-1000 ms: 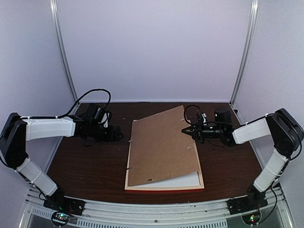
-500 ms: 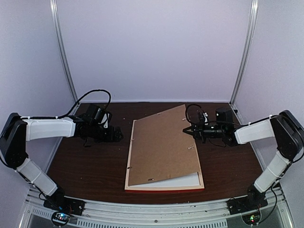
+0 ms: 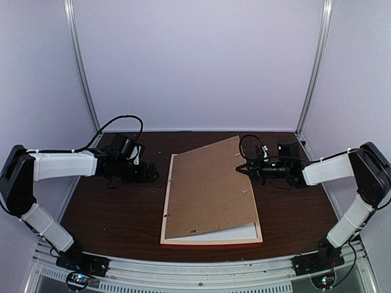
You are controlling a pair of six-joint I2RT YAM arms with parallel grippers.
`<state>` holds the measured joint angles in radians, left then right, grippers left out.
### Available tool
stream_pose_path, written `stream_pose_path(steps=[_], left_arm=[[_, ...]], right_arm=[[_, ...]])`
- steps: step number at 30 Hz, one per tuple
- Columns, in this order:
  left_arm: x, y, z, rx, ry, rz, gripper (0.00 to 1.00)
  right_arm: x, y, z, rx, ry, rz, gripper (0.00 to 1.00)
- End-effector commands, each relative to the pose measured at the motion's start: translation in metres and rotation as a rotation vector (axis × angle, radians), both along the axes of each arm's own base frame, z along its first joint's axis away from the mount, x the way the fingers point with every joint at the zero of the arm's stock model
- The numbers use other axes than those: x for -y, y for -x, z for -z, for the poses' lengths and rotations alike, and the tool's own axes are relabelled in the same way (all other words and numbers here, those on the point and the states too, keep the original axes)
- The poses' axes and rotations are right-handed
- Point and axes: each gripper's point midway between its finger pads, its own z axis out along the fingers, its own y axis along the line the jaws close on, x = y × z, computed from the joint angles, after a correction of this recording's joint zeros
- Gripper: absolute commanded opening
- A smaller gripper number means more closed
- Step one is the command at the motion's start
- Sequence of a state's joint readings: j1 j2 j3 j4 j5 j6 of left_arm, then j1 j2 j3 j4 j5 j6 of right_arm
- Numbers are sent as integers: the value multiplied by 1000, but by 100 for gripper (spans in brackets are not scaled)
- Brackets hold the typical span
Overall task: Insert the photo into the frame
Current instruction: Press the fastener onto the backboard.
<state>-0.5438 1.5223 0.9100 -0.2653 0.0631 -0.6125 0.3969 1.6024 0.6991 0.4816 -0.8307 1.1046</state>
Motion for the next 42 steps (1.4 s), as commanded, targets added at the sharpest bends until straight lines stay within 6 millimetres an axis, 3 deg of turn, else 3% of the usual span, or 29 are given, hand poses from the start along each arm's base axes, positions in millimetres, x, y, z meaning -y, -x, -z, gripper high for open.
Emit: stream_pose_path(steps=[1, 42], left_arm=[[1, -2, 2, -3, 16, -1, 94], [1, 0, 2, -5, 18, 4, 94]], right_arm=[[0, 1, -11, 70, 9, 1, 0], [8, -3, 6, 50, 65, -10, 0]])
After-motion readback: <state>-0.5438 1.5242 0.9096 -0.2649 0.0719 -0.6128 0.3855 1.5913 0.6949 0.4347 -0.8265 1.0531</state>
